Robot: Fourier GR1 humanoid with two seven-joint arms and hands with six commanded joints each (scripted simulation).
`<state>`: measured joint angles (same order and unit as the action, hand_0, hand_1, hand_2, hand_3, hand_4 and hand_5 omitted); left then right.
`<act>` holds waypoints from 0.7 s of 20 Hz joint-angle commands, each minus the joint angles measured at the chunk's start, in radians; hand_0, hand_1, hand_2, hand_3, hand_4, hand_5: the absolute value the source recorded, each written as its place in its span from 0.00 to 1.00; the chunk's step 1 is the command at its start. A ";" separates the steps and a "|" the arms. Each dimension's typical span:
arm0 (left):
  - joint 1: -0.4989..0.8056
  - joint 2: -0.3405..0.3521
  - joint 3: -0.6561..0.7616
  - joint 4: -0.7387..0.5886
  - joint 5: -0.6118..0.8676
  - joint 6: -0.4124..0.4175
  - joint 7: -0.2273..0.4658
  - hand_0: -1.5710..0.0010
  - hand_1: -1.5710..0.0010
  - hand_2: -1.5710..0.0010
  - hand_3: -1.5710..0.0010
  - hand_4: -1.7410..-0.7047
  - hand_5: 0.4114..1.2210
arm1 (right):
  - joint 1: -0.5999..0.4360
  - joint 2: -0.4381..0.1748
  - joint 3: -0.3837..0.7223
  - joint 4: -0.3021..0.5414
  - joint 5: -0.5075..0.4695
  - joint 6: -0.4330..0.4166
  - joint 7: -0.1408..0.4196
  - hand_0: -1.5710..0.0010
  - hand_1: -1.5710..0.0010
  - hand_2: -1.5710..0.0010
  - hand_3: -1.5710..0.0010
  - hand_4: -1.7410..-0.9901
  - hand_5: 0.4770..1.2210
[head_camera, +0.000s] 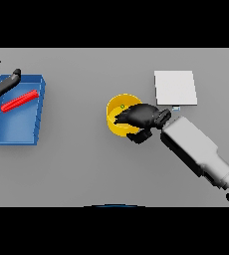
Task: Pick up the red beaker and tilt it to pour out 1 green nut into yellow bowl. Pick up the yellow bowl and place it on the metallic measuring scale.
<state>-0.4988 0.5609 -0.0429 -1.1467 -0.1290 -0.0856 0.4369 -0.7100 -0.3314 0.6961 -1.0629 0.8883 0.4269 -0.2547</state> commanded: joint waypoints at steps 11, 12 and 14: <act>-0.004 -0.002 -0.008 0.000 -0.003 -0.007 -0.003 1.00 1.00 1.00 1.00 0.92 0.37 | -0.016 -0.010 -0.007 -0.008 -0.039 0.041 -0.004 0.08 0.08 0.15 0.25 0.06 0.96; -0.004 0.004 -0.004 -0.007 0.002 -0.011 -0.001 1.00 1.00 1.00 1.00 0.92 0.37 | -0.017 -0.019 -0.007 -0.018 -0.041 0.043 -0.006 0.06 0.06 0.14 0.25 0.05 0.97; 0.001 0.000 -0.006 -0.005 -0.001 -0.007 -0.001 1.00 1.00 1.00 1.00 0.93 0.36 | -0.020 -0.032 -0.015 -0.035 -0.051 0.045 -0.012 0.04 0.04 0.12 0.24 0.03 0.98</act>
<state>-0.4974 0.5611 -0.0490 -1.1515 -0.1299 -0.0930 0.4372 -0.7308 -0.3639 0.6812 -1.0980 0.8366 0.4714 -0.2665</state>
